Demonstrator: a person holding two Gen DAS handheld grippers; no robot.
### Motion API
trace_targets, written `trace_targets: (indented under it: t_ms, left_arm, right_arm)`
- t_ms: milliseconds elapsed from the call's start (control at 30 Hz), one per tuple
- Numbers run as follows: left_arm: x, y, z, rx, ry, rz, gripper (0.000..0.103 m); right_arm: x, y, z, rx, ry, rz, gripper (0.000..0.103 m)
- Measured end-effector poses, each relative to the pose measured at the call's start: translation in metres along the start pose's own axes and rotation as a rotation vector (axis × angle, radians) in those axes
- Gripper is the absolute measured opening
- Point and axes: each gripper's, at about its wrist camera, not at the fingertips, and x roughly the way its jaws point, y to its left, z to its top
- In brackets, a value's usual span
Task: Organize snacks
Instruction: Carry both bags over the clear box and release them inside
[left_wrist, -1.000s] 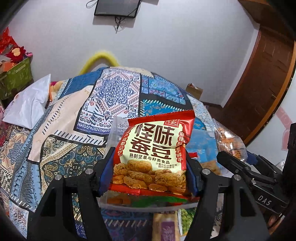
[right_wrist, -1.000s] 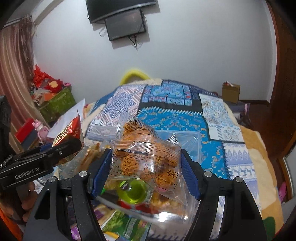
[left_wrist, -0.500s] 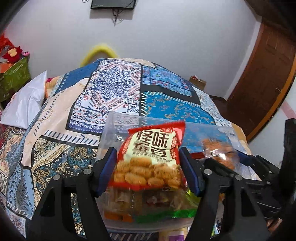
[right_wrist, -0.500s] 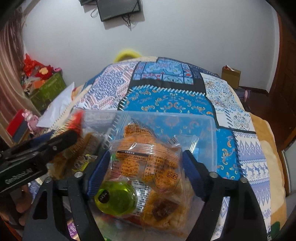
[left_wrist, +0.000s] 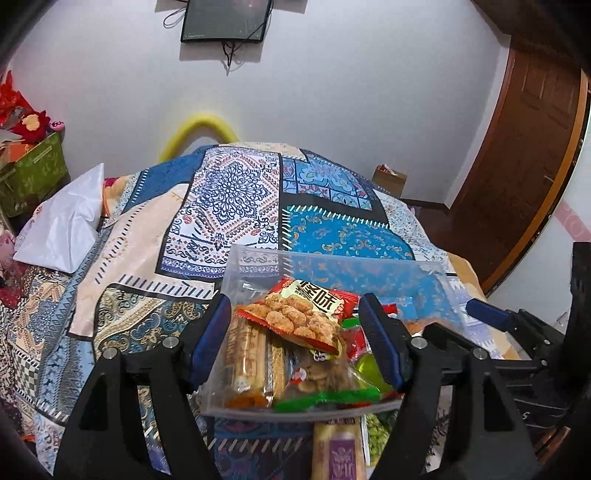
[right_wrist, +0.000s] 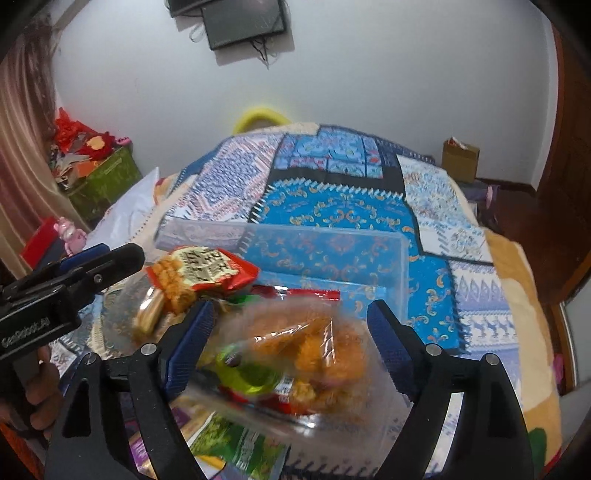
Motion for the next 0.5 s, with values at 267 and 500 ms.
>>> trace_targets:
  t_ms: [267, 500]
  left_arm:
    - [-0.041, -0.001, -0.013, 0.020, -0.016, 0.004, 0.074]
    - [-0.064, -0.002, -0.046, 0.035, 0.031, 0.017, 0.077]
  right_arm:
    - [-0.040, 0.009, -0.001, -0.024, -0.062, 0.000, 0.084]
    - [-0.065, 0.014, -0.020, -0.042, -0.070, 0.003, 0.084]
